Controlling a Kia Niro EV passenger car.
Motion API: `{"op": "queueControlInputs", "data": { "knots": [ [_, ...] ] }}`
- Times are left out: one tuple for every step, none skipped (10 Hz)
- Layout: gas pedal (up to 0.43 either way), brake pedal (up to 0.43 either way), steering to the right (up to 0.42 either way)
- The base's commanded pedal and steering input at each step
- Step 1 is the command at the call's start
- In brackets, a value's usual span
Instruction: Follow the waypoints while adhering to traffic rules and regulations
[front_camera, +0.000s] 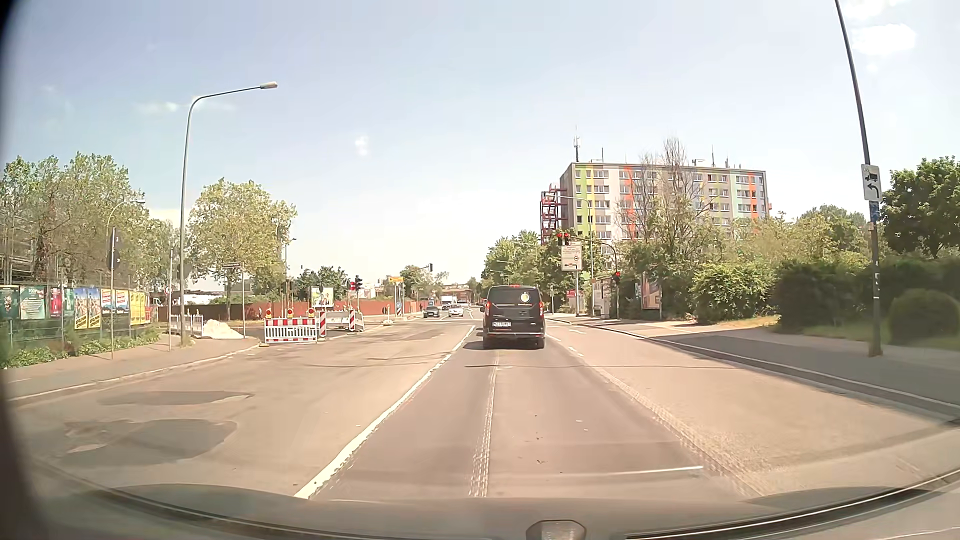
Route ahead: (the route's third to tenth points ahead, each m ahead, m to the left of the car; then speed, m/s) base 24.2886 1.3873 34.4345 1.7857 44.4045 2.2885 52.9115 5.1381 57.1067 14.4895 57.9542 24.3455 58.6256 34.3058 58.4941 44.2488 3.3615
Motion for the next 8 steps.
{"op": "queueControlInputs", "data": {
  "knots": [
    [0.000,0.024,-0.003],
    [0.000,0.024,0.002],
    [0.000,0.024,0.005],
    [0.000,0.024,0.005],
    [0.000,0.024,0.005],
    [0.000,0.024,0.005],
    [0.000,0.024,0.006],
    [0.000,0.024,0.008]
  ]
}}
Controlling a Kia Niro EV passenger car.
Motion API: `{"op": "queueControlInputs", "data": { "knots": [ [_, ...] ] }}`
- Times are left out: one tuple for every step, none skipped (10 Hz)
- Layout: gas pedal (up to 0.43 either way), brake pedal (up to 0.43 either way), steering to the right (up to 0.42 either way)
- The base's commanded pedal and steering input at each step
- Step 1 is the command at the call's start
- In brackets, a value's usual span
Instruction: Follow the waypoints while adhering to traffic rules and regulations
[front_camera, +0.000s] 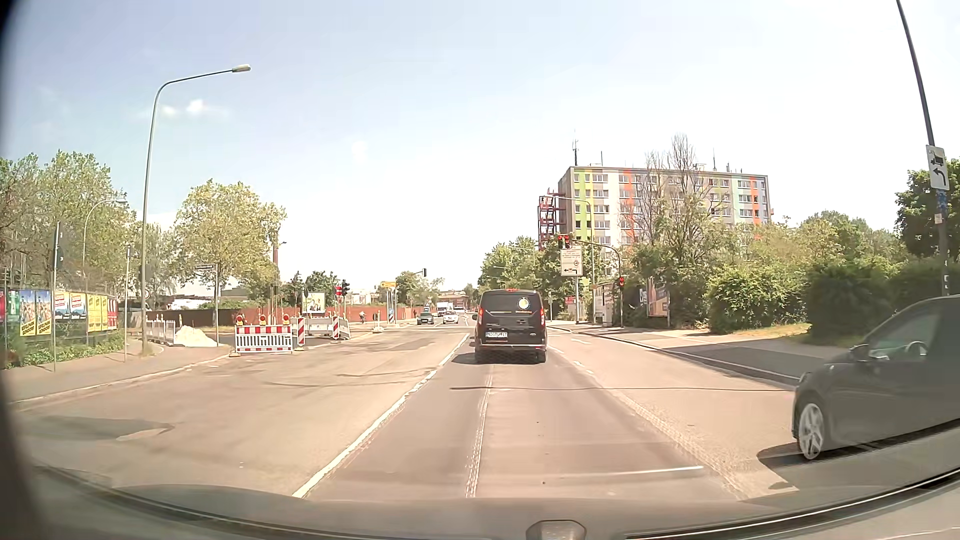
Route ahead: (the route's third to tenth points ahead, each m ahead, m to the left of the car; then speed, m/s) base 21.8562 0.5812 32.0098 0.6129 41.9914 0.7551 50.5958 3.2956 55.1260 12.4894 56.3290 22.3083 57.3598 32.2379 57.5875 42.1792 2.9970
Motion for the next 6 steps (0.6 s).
{"op": "queueControlInputs", "data": {
  "knots": [
    [0.000,0.024,0.007],
    [0.000,0.024,0.006],
    [0.000,0.024,0.007],
    [0.000,0.024,0.007],
    [0.000,0.024,0.007],
    [0.000,0.024,0.007]
  ]
}}
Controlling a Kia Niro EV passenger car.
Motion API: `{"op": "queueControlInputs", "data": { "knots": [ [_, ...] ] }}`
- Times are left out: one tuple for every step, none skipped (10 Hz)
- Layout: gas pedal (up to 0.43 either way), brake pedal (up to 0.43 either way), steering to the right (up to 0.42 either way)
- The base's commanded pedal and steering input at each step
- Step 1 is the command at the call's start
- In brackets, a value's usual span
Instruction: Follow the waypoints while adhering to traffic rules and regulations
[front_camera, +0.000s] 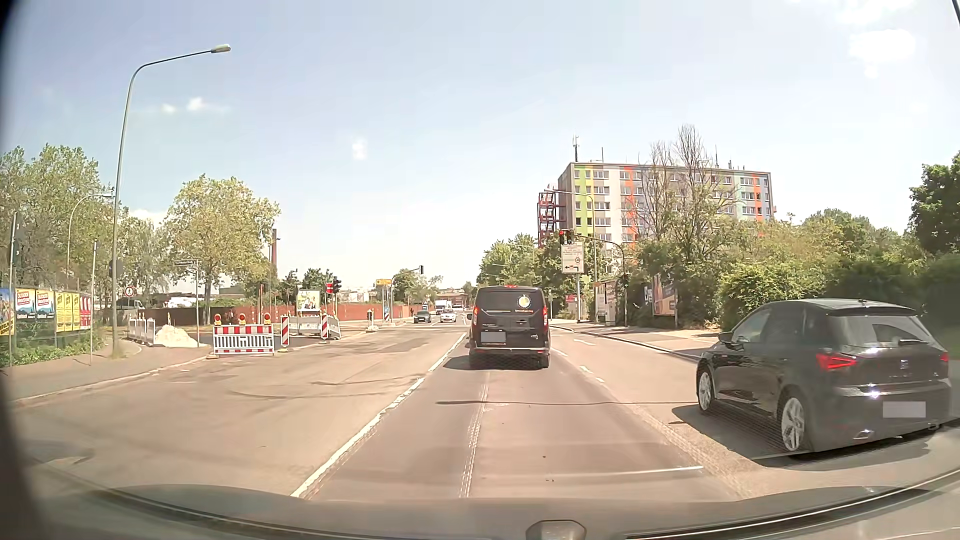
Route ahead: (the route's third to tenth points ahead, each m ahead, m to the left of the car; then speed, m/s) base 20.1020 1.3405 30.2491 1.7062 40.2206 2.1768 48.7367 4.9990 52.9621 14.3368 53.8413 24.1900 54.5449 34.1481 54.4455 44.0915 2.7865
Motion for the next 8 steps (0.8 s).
{"op": "queueControlInputs", "data": {
  "knots": [
    [0.000,0.024,0.007],
    [0.000,0.024,0.007],
    [0.000,0.024,0.007],
    [0.000,0.024,0.007],
    [0.000,0.024,0.007],
    [0.000,0.024,0.007],
    [0.000,0.024,0.007],
    [0.000,0.024,0.007]
  ]
}}
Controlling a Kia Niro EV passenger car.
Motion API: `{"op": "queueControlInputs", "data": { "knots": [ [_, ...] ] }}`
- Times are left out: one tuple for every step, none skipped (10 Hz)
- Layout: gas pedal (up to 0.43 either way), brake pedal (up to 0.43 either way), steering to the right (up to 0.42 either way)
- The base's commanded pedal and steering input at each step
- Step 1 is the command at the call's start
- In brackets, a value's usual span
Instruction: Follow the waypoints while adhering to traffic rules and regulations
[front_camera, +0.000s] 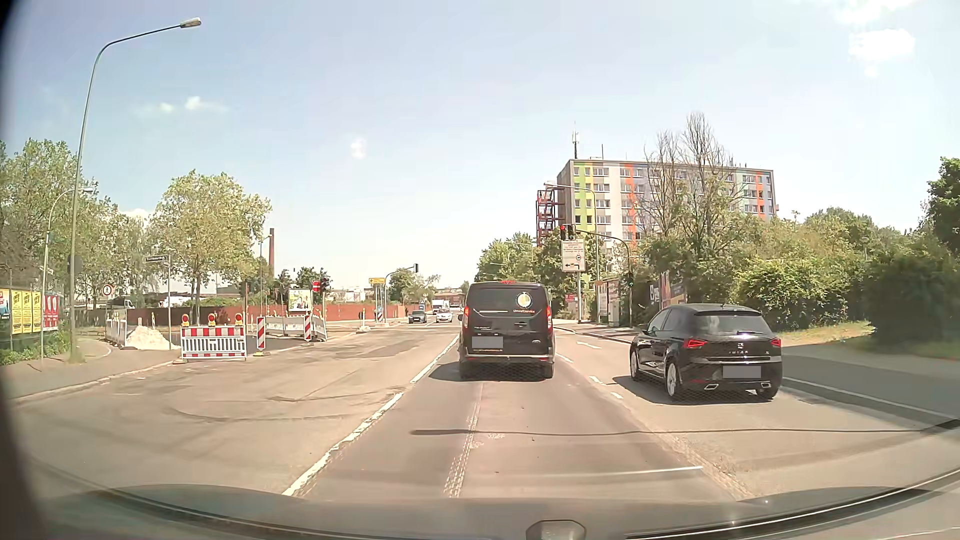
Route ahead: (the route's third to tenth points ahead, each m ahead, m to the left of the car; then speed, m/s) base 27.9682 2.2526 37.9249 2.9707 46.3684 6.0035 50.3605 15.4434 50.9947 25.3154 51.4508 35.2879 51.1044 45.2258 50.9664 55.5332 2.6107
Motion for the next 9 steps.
{"op": "queueControlInputs", "data": {
  "knots": [
    [0.000,0.024,0.007],
    [0.000,0.024,0.007],
    [0.000,0.024,0.007],
    [0.000,0.024,0.007],
    [0.000,0.024,0.006],
    [0.000,0.024,0.006],
    [0.000,0.024,0.002],
    [0.000,0.024,-0.001],
    [0.000,0.024,-0.003]
  ]
}}
